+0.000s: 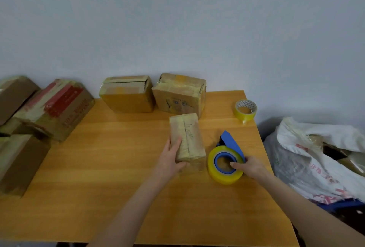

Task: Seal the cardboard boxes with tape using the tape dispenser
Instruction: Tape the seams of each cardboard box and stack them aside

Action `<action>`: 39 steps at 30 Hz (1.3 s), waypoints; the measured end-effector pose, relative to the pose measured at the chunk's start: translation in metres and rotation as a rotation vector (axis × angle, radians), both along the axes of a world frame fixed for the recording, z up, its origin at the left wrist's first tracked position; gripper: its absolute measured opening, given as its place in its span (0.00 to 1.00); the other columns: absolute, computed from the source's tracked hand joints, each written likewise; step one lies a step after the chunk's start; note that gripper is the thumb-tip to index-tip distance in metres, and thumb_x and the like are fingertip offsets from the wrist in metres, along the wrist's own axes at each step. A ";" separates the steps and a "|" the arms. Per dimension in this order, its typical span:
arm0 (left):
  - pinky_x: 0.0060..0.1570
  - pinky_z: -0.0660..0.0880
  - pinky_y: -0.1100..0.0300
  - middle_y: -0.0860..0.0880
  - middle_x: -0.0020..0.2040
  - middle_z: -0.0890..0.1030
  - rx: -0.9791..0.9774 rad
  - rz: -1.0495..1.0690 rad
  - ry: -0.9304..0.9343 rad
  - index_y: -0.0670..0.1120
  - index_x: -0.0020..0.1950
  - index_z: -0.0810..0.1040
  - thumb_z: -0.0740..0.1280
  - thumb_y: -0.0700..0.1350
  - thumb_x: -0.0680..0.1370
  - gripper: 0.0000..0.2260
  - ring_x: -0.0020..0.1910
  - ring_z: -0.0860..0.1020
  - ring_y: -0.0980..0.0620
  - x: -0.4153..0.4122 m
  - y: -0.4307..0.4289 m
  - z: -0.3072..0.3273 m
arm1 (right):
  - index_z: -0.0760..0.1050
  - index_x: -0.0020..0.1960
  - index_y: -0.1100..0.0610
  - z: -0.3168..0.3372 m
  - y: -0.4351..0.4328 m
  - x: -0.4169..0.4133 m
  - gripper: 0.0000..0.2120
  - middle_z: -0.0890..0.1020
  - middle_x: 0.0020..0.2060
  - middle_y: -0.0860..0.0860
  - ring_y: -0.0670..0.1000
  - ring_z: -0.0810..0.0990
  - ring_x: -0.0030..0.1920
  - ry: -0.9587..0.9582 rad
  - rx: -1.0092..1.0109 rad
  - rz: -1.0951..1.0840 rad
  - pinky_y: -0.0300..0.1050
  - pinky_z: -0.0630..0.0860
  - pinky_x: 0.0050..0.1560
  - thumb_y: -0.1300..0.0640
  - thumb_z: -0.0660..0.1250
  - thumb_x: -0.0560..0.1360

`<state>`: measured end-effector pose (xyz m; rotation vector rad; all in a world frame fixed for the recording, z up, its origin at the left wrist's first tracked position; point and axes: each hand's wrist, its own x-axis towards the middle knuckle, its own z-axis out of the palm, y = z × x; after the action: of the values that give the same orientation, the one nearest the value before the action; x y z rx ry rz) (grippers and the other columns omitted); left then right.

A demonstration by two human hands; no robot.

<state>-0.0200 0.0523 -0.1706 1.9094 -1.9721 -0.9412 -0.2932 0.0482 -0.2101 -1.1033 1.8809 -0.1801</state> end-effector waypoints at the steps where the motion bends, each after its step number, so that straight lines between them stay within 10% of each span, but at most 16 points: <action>1: 0.72 0.59 0.53 0.46 0.79 0.45 -0.002 -0.015 -0.016 0.54 0.79 0.48 0.72 0.46 0.75 0.41 0.75 0.56 0.46 -0.001 0.000 0.000 | 0.75 0.47 0.61 -0.003 -0.001 -0.001 0.17 0.75 0.33 0.54 0.52 0.73 0.32 -0.031 -0.001 -0.026 0.46 0.69 0.34 0.47 0.73 0.73; 10: 0.70 0.60 0.53 0.43 0.79 0.45 0.001 -0.064 -0.126 0.56 0.79 0.45 0.70 0.40 0.76 0.42 0.76 0.57 0.44 0.000 0.004 -0.001 | 0.69 0.40 0.61 0.004 -0.022 0.015 0.16 0.72 0.32 0.56 0.55 0.71 0.32 -0.137 -0.077 -0.110 0.49 0.66 0.31 0.57 0.75 0.68; 16: 0.71 0.58 0.55 0.44 0.79 0.45 0.018 -0.073 -0.102 0.56 0.79 0.45 0.68 0.38 0.77 0.41 0.76 0.55 0.45 0.000 0.005 0.003 | 0.75 0.58 0.57 0.015 -0.033 0.021 0.34 0.81 0.55 0.55 0.58 0.80 0.55 -0.462 0.056 -0.317 0.57 0.78 0.58 0.42 0.80 0.58; 23: 0.72 0.59 0.52 0.45 0.79 0.43 0.074 -0.116 -0.118 0.59 0.78 0.43 0.69 0.39 0.77 0.42 0.76 0.54 0.45 0.003 0.002 0.000 | 0.76 0.56 0.56 0.041 -0.034 0.004 0.39 0.82 0.53 0.55 0.58 0.81 0.53 -0.457 -0.030 -0.150 0.60 0.77 0.59 0.48 0.79 0.47; 29: 0.72 0.62 0.49 0.45 0.79 0.43 0.032 -0.118 -0.122 0.58 0.78 0.41 0.67 0.41 0.77 0.41 0.75 0.57 0.45 -0.009 0.004 -0.008 | 0.74 0.59 0.54 0.112 -0.041 -0.027 0.19 0.80 0.53 0.54 0.55 0.80 0.50 -0.526 -0.237 -0.079 0.46 0.76 0.47 0.66 0.72 0.71; 39: 0.71 0.63 0.47 0.48 0.79 0.38 -0.007 0.001 -0.082 0.55 0.79 0.47 0.72 0.54 0.73 0.44 0.75 0.57 0.45 -0.014 -0.006 0.037 | 0.78 0.56 0.53 0.166 -0.036 -0.018 0.27 0.83 0.51 0.56 0.60 0.82 0.49 -0.520 -0.345 0.081 0.54 0.80 0.50 0.57 0.81 0.59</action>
<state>-0.0343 0.0463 -0.1332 1.9754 -2.0162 -0.8676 -0.3107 0.0123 -0.0440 -1.2159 1.3648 -0.6968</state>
